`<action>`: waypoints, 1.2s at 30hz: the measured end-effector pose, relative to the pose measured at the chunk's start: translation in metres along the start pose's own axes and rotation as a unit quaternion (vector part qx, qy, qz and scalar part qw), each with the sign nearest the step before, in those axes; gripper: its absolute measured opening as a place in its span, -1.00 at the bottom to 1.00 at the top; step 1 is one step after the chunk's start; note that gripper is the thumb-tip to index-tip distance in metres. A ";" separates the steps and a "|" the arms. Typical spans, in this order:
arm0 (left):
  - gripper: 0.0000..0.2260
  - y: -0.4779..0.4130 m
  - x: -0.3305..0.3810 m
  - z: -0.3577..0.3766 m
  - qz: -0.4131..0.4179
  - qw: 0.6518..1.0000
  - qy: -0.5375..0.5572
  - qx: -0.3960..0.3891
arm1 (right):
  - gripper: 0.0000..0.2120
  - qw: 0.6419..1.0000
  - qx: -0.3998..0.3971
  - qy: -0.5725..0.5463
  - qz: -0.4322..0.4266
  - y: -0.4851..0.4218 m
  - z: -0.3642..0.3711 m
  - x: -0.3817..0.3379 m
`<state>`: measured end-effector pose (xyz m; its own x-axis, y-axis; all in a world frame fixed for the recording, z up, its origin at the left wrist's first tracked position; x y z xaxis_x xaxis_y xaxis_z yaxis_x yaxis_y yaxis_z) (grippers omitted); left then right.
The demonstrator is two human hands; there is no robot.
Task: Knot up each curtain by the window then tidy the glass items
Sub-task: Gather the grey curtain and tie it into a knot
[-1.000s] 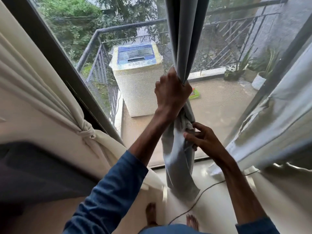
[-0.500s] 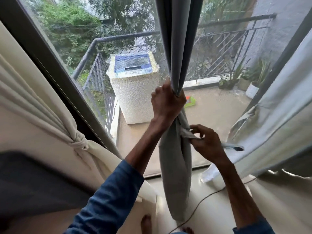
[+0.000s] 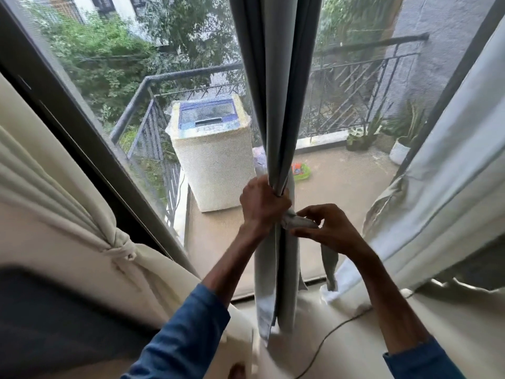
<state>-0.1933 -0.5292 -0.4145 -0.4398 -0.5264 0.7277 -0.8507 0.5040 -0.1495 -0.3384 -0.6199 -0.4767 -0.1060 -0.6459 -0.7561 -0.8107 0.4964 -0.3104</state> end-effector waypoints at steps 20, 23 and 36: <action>-0.70 -0.037 -0.036 0.019 0.042 0.995 0.030 -0.089 | -0.85 0.999 0.043 0.020 -0.004 -0.004 -0.033 0.001; -0.72 -0.032 -0.036 0.020 0.083 0.988 0.019 -0.132 | -0.86 0.992 0.086 0.088 -0.004 -0.003 -0.044 0.008; -0.81 -0.005 -0.045 0.019 0.208 0.932 0.008 -0.296 | -0.73 0.998 0.052 -0.002 -0.026 -0.051 0.003 -0.027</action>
<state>-0.1748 -0.5212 -0.4586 -0.6881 -0.1938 0.6993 -0.2983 0.9540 -0.0291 -0.2920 -0.6259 -0.4425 -0.0624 -0.6701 -0.7396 -0.7505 0.5200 -0.4079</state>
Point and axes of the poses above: each hand's wrist, its own y-axis away from the middle knuckle, its own z-axis out of the palm, x = y × z, the point moved 5 cm from there along -y, towards the middle knuckle, and after that the axes turned 13 degrees about -z, right-handed, at the moved point
